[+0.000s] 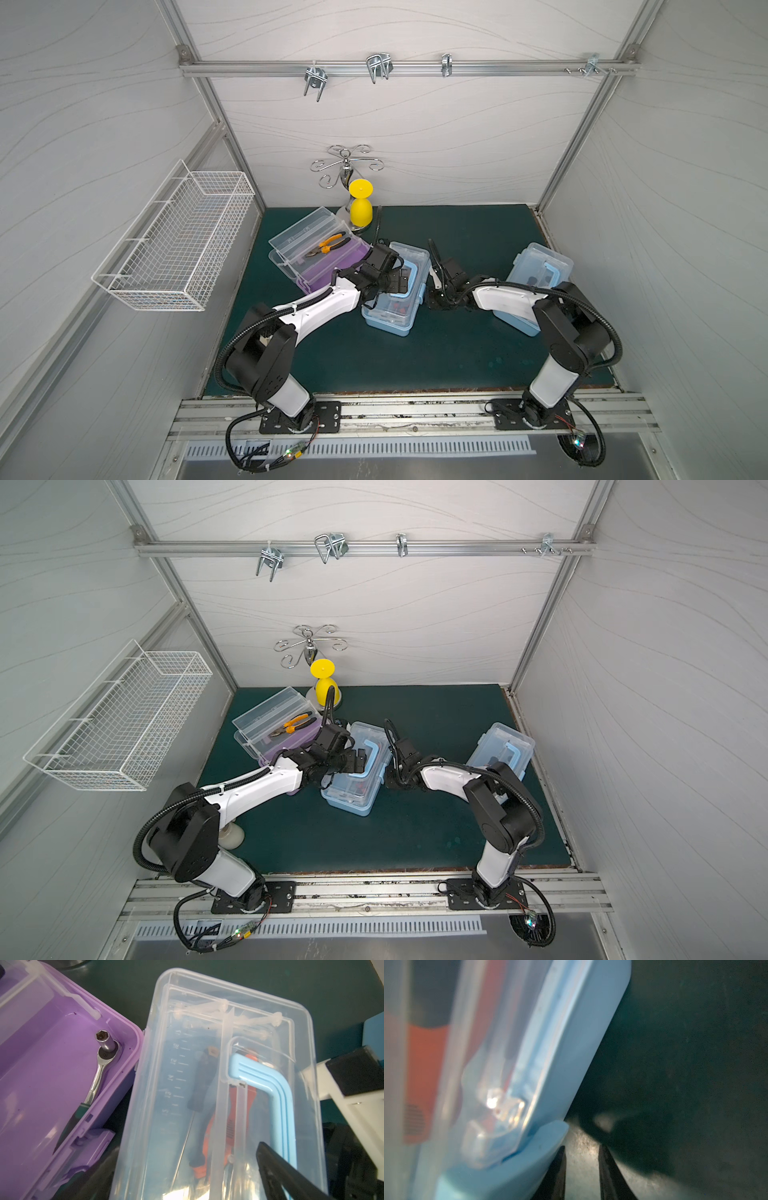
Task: Close toolboxes
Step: Fasten the toolbox latch on the toolbox, then move the toolbox to the center of the board.
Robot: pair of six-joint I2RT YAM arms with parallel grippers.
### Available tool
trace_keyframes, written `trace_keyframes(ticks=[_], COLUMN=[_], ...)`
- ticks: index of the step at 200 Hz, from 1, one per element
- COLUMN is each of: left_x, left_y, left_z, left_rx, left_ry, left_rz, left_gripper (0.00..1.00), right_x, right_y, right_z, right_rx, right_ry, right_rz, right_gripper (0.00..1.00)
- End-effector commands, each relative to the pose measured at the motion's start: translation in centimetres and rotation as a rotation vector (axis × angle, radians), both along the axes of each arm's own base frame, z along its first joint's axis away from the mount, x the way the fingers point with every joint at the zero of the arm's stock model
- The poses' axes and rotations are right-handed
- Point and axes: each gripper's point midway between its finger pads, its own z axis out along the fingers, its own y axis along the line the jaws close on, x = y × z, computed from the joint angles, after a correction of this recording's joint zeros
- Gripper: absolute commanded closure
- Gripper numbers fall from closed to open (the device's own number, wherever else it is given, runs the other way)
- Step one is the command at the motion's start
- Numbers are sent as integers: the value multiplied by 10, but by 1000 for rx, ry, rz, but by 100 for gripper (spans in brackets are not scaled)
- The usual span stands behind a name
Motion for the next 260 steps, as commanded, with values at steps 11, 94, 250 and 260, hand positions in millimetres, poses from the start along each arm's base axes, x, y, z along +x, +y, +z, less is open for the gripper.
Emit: trace_keyframes(ticks=[11,94,250,260], left_x=[-43,-36,5,4], left_y=[-36,-43,24,29], left_z=[-50,-30,69,73], left_rx=[-10,-19,9,9], left_ry=[184,159,-58,-74], left_rz=[-155,-168,19,31], left_gripper=[2,2,1,1], right_x=[22,15,-20,-16], right_y=[43,-10,-13,-7], right_z=[46,48,108,109], right_rx=[225,-4,-29,-20], right_ry=[-152,-182,-212,-203], right_rz=[69,3,133,132], right_gripper=[69,53,14,14])
